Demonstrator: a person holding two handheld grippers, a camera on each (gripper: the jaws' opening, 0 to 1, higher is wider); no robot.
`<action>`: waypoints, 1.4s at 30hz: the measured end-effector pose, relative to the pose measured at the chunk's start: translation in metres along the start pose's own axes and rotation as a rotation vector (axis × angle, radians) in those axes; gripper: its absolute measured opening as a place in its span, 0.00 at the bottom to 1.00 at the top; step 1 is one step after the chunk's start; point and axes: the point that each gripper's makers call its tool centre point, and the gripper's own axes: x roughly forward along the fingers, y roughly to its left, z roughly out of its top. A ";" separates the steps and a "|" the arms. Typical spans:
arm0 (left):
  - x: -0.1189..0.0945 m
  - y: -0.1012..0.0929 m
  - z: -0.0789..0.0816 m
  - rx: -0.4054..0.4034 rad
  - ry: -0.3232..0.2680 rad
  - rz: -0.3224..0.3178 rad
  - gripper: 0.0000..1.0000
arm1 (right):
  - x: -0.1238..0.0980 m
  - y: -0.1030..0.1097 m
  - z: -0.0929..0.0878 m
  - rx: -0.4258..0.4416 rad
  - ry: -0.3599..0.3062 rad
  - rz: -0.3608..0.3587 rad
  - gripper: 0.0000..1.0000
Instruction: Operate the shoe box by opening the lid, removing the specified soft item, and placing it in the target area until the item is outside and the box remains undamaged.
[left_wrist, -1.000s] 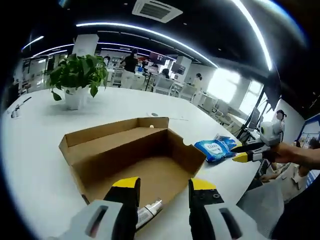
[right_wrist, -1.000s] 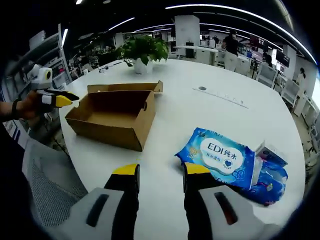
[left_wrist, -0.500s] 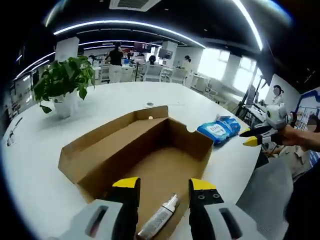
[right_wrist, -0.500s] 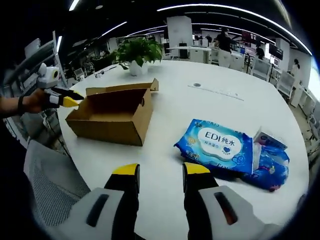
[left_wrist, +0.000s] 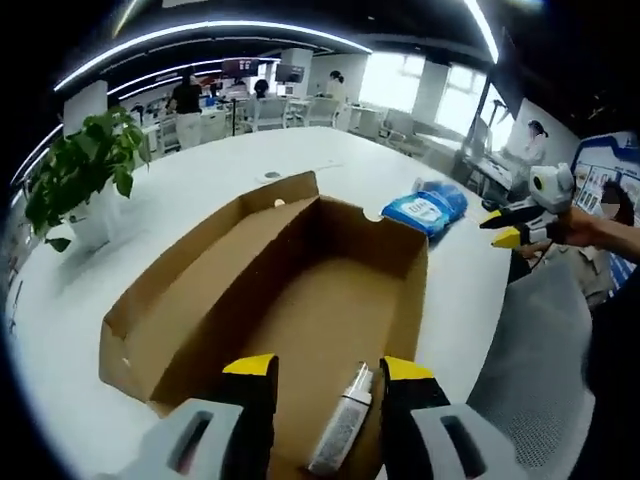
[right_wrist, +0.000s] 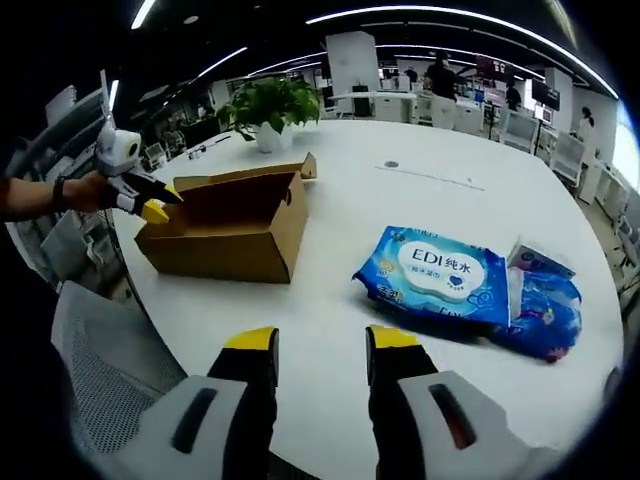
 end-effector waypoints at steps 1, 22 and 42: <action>0.002 -0.002 -0.002 0.019 0.014 -0.008 0.42 | 0.000 0.000 -0.001 0.002 0.000 0.000 0.32; 0.039 -0.003 -0.028 0.107 0.198 -0.184 0.43 | -0.009 -0.002 -0.016 0.030 0.013 -0.013 0.33; 0.052 0.014 -0.081 0.495 0.496 -0.167 0.41 | -0.009 0.000 -0.021 0.052 0.021 -0.017 0.32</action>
